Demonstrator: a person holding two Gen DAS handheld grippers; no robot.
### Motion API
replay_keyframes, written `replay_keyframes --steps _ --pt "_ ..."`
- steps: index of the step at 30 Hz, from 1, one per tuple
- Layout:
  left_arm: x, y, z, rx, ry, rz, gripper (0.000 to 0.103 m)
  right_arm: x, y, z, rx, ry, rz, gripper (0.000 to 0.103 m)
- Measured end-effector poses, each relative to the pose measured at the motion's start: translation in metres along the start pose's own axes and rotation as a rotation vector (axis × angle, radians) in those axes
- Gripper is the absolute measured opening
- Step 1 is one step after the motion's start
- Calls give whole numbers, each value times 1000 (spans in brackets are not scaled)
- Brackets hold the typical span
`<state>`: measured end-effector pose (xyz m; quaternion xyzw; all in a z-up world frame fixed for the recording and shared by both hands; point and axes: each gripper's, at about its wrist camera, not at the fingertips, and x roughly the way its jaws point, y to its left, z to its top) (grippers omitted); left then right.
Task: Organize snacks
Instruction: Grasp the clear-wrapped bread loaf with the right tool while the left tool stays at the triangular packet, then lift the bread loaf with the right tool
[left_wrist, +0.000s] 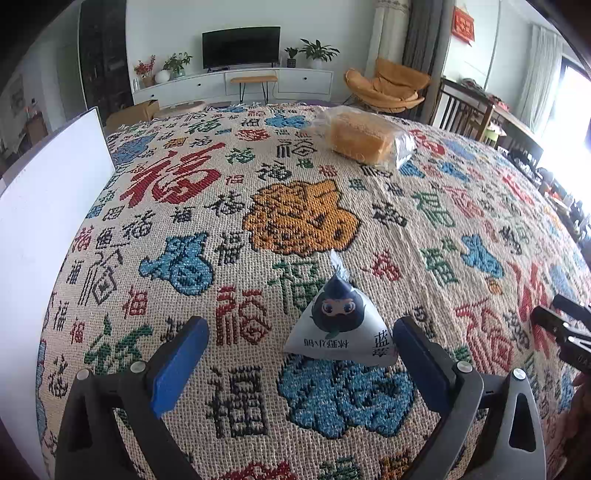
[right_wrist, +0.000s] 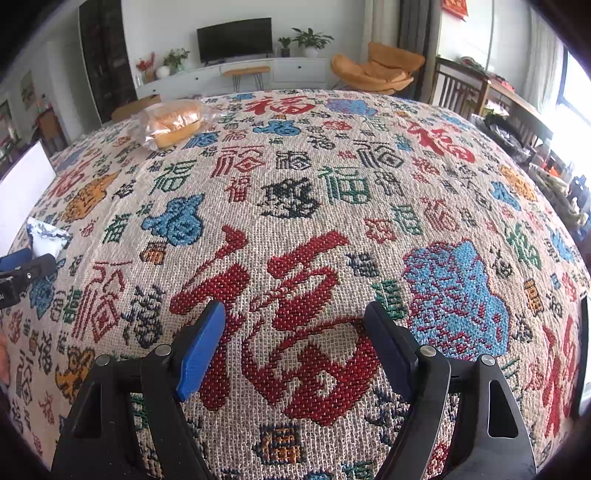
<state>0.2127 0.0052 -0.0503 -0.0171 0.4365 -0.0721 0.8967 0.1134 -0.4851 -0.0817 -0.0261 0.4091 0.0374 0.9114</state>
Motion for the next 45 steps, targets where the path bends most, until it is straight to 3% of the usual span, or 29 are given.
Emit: replay_keyframes --steps 4,7,14,16,17,18,20,22,24,27,30,31,33,35,36,38,40,45 --pt "8 5 1 -19 19 -16 103 0 0 0 0 0 0 81" --pt "18 -11 0 73 53 61 103 0 0 0 0 0 0 81" --pt "19 -11 0 72 50 52 103 0 0 0 1 0 0 81" --pt "19 -11 0 72 50 52 103 -3 -4 2 18 -24 79 82" --pt "19 -11 0 72 50 51 103 -6 -7 7 17 -68 157 81" --pt "19 -11 0 72 50 51 103 -10 -7 15 -6 -112 180 80" --pt "19 -11 0 72 50 52 103 -13 9 52 -132 -180 136 80" --pt "19 -11 0 72 50 51 103 -7 27 88 -209 -185 177 80" --pt "19 -11 0 72 50 51 103 12 50 132 -261 -145 243 80" --pt "19 -11 0 72 50 51 103 40 90 182 -328 -117 265 80" --pt "19 -11 0 72 50 51 103 78 133 218 -376 -31 317 80" --pt "19 -11 0 72 50 51 103 94 146 225 -398 10 298 80" --pt "19 -11 0 72 50 51 103 129 170 229 -446 95 235 80" --pt "19 -11 0 72 49 51 103 157 180 229 -451 171 212 87" --pt "19 -11 0 72 50 51 103 167 184 230 -442 180 160 88" --pt "19 -11 0 72 50 51 103 180 187 229 -398 205 140 93" --pt "19 -11 0 72 50 51 103 187 190 227 -363 202 111 92" --pt "19 -11 0 72 50 51 103 171 175 209 -278 154 130 80"
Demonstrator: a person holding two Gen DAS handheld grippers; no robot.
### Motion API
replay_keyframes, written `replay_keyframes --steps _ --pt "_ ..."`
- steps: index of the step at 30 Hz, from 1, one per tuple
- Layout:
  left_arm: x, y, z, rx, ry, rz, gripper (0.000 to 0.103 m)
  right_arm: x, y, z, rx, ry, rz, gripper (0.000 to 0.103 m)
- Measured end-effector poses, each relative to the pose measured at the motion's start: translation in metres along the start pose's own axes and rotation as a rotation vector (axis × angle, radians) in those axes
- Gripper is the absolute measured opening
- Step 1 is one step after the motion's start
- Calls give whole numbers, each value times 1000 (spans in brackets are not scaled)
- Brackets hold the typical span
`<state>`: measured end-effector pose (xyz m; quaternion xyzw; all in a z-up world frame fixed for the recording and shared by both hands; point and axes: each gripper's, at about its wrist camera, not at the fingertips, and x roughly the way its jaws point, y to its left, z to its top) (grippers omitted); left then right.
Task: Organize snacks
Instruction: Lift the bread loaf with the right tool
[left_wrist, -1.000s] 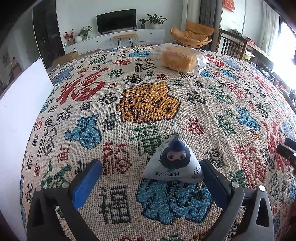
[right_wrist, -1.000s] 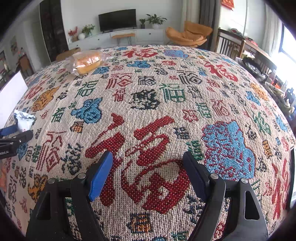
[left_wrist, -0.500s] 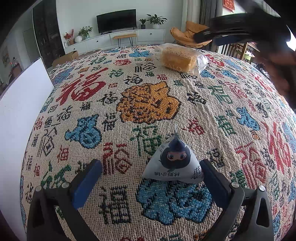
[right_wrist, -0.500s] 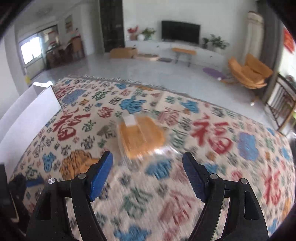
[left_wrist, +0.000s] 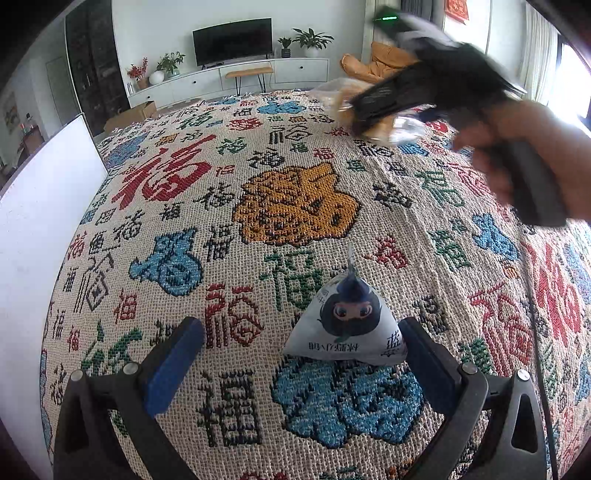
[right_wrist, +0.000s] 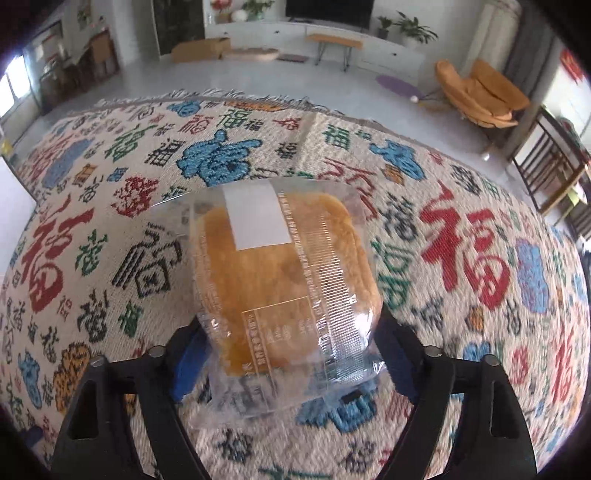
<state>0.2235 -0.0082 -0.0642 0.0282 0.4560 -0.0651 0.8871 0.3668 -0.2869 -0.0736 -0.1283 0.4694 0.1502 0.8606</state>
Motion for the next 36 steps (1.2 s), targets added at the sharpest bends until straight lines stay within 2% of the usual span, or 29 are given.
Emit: replay_keyframes --steps 4,8,10,12,15,17,19,23,27,36 --pt "0 0 0 0 0 0 103 -37 -22 -41 65 -39 21 79" --pt "0 0 0 0 0 0 103 -93 -18 -107 -30 -91 -47 80" --pt "0 0 0 0 0 0 103 -117 -19 -148 -39 -97 -68 82" --pt "0 0 0 0 0 0 103 -127 -20 -182 -11 -93 -78 82" --pt "0 0 0 0 0 1 103 -119 -22 -208 47 -82 -55 86" --pt "0 1 0 0 0 0 103 -113 -19 -212 55 -111 -102 88" --pt "0 0 0 0 0 0 103 -109 -23 -213 88 -147 -84 92" --pt "0 0 0 0 0 0 103 -104 -42 -209 167 -139 2 93" --pt "0 0 0 0 0 0 103 -105 -36 -212 157 -141 -30 93" --pt "0 0 0 0 0 1 103 -104 -37 -212 165 -142 -27 93"
